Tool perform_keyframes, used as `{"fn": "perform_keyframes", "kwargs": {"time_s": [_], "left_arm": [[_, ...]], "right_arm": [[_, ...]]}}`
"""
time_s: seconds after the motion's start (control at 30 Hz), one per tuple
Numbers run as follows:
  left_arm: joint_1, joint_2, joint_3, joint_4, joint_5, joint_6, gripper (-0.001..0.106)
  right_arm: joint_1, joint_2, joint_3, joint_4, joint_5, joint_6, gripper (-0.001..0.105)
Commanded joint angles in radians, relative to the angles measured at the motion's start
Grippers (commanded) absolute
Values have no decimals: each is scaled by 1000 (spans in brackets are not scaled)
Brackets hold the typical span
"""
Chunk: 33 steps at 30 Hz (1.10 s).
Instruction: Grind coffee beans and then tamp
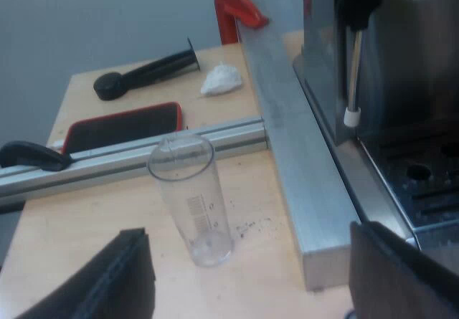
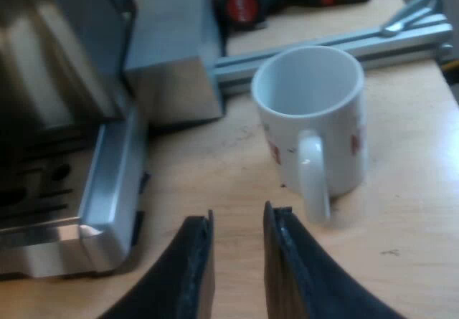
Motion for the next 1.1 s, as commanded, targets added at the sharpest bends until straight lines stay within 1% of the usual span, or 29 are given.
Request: {"fn": "perform_keyframes", "kwargs": {"time_s": [0.03, 0.1, 0.17, 0.23, 0.27, 0.3, 0.33, 0.37, 0.4, 0.43, 0.5, 0.53, 0.6, 0.63, 0.67, 0.73, 0.77, 0.83, 0.9, 0.93, 1.0, 1.03, 1.1], "left_arm": [[-9, -134, -37, -156, 8, -1, 60], [-9, -132, -48, -147, 30, -1, 60], [-9, -124, -64, -88, 70, -3, 60], [-9, -110, -82, -17, 108, -22, 60], [-9, -106, -86, -3, 118, -30, 60], [-9, -99, -92, 21, 133, -36, 62], [-9, -90, -100, 38, 140, -48, 66], [-9, -86, -104, 42, 140, -53, 68], [-9, -77, -111, 45, 142, -74, 74], [-9, -67, -120, 45, 141, -82, 77], [-15, -55, -129, 45, 142, -82, 78], [-36, -34, -143, 45, 142, -82, 78], [-59, -13, -157, 52, 142, -80, 78], [-80, 9, -172, 71, 142, -79, 78], [-90, 22, -180, 86, 142, -77, 78], [-124, 79, -215, 151, 142, -69, 78], [-129, 88, -220, 164, 142, -69, 78], [-157, 138, -242, 188, 144, -69, 78], [-171, 160, -251, 190, 153, -67, 78], [-175, 166, -252, 190, 161, -67, 78], [-183, 176, -254, 190, 177, -58, 78], [-193, 187, -255, 190, 201, -44, 78], [-203, 196, -255, 192, 227, -36, 78]], "right_arm": [[-2, -2, -32, 2, -89, 3, 21], [-2, -2, -43, 12, -106, 2, 21], [-2, -2, -54, 29, -108, 2, 23], [-2, -2, -63, 40, -124, 2, 32], [-2, -2, -65, 45, -126, 2, 36], [-2, -2, -69, 52, -130, 2, 44], [-2, 2, -73, 64, -130, -1, 52], [0, 4, -75, 70, -130, -2, 54], [11, 12, -80, 84, -133, -11, 60], [25, 21, -85, 94, -135, -26, 62], [59, 41, -100, 117, -132, -62, 62], [85, 60, -113, 137, -119, -89, 62], [117, 86, -133, 164, -114, -116, 62], [148, 109, -150, 183, -102, -132, 62], [156, 116, -153, 190, -99, -134, 62], [203, 157, -189, 221, -74, -159, 62], [214, 163, -198, 225, -72, -164, 62], [252, 200, -236, 243, -73, -202, 62], [264, 213, -248, 247, -73, -214, 62], [292, 238, -277, 250, -73, -223, 62], [316, 255, -295, 250, -85, -223, 62], [329, 265, -303, 250, -103, -223, 62], [343, 273, -310, 254, -128, -223, 62]]}}
